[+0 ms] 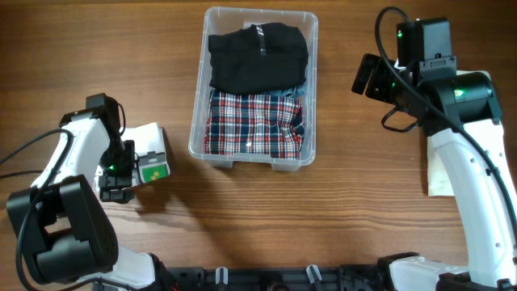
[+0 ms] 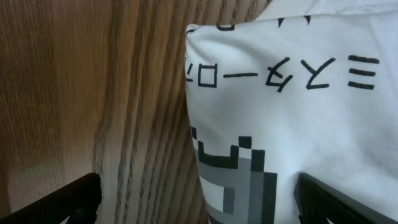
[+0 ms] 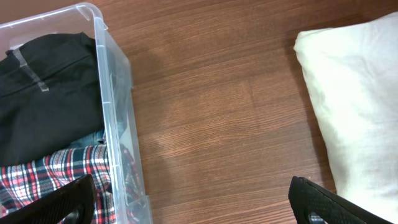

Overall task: Pack container
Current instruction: 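Lower the left gripper and pinch the white printed T-shirt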

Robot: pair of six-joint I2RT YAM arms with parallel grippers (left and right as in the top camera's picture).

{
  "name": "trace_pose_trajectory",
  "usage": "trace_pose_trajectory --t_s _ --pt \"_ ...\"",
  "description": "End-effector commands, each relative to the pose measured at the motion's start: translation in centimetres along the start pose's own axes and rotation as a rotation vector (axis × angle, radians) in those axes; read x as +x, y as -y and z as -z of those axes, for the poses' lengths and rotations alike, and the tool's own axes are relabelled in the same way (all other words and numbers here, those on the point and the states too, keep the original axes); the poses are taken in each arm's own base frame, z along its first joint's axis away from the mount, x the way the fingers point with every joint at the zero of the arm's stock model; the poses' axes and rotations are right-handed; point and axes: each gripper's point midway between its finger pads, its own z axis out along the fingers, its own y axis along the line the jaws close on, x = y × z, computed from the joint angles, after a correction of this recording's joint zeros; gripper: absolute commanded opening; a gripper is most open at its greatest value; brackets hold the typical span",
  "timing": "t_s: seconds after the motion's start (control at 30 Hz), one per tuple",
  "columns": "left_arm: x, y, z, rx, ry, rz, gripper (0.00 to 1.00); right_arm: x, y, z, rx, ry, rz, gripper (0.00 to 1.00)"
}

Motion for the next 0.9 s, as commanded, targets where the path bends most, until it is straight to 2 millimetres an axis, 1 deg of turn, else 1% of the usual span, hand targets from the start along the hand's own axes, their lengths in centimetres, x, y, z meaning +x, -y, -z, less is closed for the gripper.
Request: trace_pose_trajectory --t_s 0.0,0.2,0.33,0.43,0.5,0.57,0.77,0.8,0.87 --pt "-0.6 -0.1 -0.1 0.001 0.026 0.034 1.0 0.0 0.0 -0.2 0.005 -0.003 0.006 1.0" --pt "-0.7 0.6 -1.2 0.041 0.044 0.043 1.0 0.0 0.0 -0.2 0.005 -0.003 0.006 1.0" --pt "-0.9 2.2 -1.1 0.108 0.053 0.009 0.99 0.0 0.0 -0.2 0.005 -0.003 0.006 1.0" --pt "-1.2 4.2 -0.8 0.185 0.078 -0.133 0.99 0.0 0.0 -0.2 0.005 -0.003 0.006 1.0" --pt "-1.4 5.6 -0.5 0.235 0.108 -0.275 0.99 0.0 0.0 -0.2 0.005 -0.003 0.006 1.0" --pt "-1.7 7.3 0.0 0.291 0.164 -0.482 0.99 0.0 0.0 -0.2 0.005 -0.003 0.006 1.0" --pt "-2.2 10.0 1.2 0.365 0.286 -0.82 1.0 0.0 0.0 -0.2 0.005 -0.003 0.006 1.0" --pt "-2.3 10.5 1.5 0.379 0.311 -0.864 1.0 0.0 0.0 -0.2 0.005 -0.003 0.006 1.0" --pt "-2.4 10.9 1.7 0.391 0.327 -0.887 1.0 0.0 0.0 -0.2 0.005 -0.003 0.006 1.0"
